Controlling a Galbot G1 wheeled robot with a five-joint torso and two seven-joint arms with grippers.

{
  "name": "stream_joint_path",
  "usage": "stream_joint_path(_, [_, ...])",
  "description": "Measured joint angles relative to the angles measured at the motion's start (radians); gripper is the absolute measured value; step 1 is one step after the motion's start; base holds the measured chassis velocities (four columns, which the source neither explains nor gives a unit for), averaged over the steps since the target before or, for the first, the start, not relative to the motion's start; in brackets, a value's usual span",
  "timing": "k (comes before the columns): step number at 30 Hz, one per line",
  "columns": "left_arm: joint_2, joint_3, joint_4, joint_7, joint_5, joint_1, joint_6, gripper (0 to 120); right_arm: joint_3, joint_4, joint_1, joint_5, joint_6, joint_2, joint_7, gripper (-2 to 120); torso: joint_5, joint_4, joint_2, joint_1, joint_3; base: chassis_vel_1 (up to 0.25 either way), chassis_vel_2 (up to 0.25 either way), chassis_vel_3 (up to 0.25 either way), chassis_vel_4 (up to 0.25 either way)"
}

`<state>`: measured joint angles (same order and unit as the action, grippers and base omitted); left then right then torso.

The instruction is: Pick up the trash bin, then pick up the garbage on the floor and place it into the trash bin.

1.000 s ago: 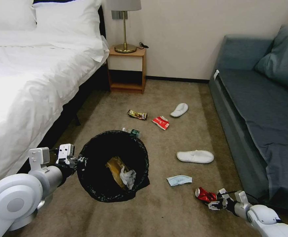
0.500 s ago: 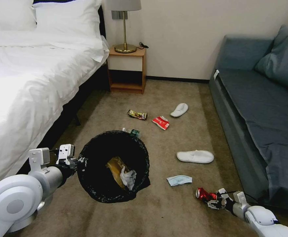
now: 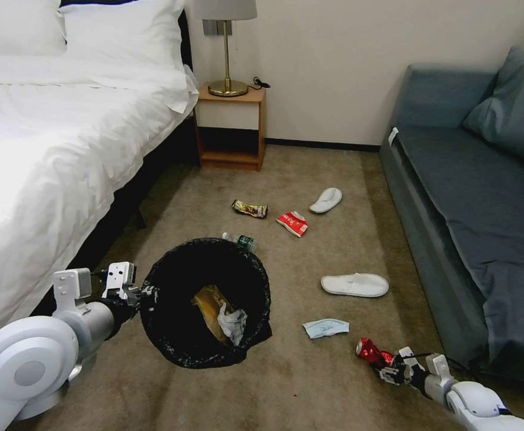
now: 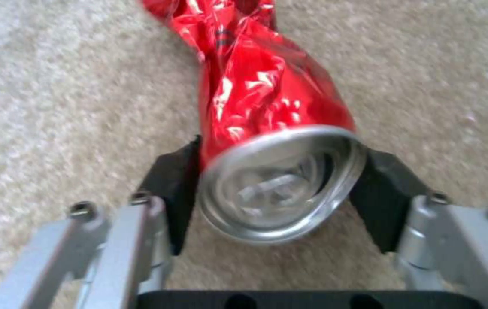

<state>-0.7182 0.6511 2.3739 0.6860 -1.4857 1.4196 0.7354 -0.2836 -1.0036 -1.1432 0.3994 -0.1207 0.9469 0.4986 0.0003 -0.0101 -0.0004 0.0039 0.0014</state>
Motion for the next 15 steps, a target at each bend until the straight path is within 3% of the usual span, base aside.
stream_joint_path(2, [0.0, 0.0, -0.002, -0.001, 0.0, -0.001, 0.0, 2, 0.001, -0.014, 0.001, 0.002, 0.0, 0.001, -0.005, 50, 0.0003, 0.0005, 0.0, 0.0, 0.0, 0.0, 0.0, 0.0, 0.0])
stream_joint_path(11, [-0.006, 0.001, -0.006, -0.012, 0.012, 0.002, 0.0, 2, -0.019, -0.089, -0.017, -0.004, 0.017, -0.005, -0.035, 50, -0.0001, 0.0004, 0.0, 0.0, 0.0, 0.0, 0.0, 0.0, 0.0])
stream_joint_path(15, [-0.013, 0.0, -0.006, -0.023, 0.023, 0.007, 0.0, 2, -0.049, -0.186, -0.052, -0.03, 0.046, -0.014, -0.072, 50, -0.0002, 0.0002, 0.0, 0.0, 0.0, 0.0, 0.0, 0.0, 0.0])
